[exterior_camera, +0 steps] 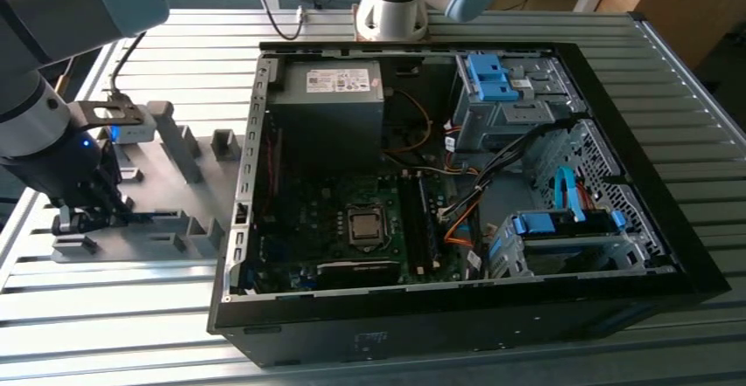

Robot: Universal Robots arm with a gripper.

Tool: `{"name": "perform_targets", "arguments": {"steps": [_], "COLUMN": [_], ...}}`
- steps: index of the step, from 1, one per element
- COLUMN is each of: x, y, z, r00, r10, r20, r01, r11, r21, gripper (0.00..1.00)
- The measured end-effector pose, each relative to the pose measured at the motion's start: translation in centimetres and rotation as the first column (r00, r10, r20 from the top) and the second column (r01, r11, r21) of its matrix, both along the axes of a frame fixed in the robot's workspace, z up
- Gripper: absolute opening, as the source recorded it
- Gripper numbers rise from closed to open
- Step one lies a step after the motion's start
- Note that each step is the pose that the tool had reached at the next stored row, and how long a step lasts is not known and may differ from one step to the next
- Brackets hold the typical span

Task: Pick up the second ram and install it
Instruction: 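Pick up the second ram and move it above second insertion slot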

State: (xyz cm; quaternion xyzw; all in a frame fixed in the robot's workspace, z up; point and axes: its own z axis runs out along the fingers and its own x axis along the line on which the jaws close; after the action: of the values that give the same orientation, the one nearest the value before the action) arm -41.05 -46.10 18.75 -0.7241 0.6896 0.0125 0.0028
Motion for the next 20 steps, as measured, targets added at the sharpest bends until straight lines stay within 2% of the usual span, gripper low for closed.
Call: {"name": "perform_targets", "arguments": {"steps": [14,17,18,20], "x": [-0.13,-0.14,-0.13,-0.14], "y": [0.00,0.01,0.01,0.00], "z": [-0.01,-0.01,-0.01,-0.01], "r00": [1.0000,1.0000,1.0000,1.0000], "r10": [0.000,0.000,0.000,0.000], "r20": [0.0001,0.0001,0.0001,0.0001], "r01": [0.000,0.000,0.000,0.000], "r11": [1.0000,1.0000,1.0000,1.0000], "r21": [0.0003,0.0003,0.0003,0.0002], "gripper": [0.23,0.21,0.15,0.15]}}
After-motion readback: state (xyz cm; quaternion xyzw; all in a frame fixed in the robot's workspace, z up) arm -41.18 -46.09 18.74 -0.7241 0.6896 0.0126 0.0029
